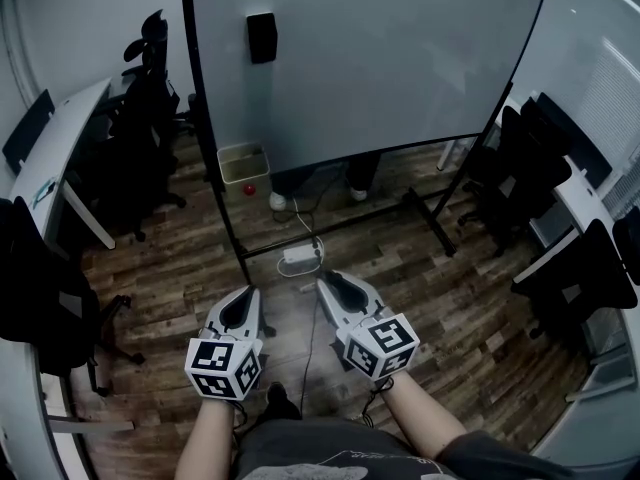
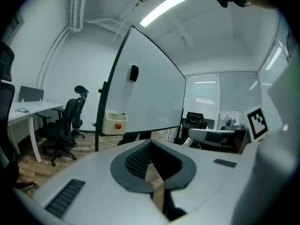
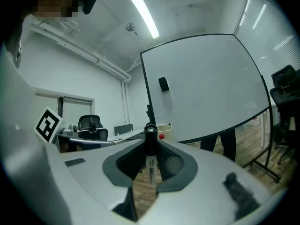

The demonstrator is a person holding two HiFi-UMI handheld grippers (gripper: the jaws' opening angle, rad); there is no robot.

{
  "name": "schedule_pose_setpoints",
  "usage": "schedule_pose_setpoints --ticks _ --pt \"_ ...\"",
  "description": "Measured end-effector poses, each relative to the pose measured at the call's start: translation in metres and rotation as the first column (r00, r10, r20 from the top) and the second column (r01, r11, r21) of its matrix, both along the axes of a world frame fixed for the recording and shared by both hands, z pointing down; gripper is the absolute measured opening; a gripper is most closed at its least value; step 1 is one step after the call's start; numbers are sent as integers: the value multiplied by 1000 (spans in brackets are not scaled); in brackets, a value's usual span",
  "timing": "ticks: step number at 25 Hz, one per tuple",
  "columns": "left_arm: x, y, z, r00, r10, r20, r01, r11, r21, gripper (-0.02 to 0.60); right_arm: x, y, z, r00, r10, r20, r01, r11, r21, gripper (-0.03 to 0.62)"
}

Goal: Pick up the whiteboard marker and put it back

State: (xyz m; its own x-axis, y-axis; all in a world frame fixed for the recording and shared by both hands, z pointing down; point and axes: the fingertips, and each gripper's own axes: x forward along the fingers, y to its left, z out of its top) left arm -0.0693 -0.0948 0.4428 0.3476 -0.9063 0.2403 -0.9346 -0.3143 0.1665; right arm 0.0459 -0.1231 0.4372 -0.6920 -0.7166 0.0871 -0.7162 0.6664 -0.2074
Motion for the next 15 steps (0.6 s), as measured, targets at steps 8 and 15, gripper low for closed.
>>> schedule_pose_setpoints --ticks 8,15 --pt "-23 -41 -22 999 24 22 -26 997 68 14 -7 -51 -25 997 72 -9 -71 996 51 80" --pt "-54 -90 -34 996 84 -3 -83 993 86 14 -33 -100 -56 990 139 15 -140 985 103 81"
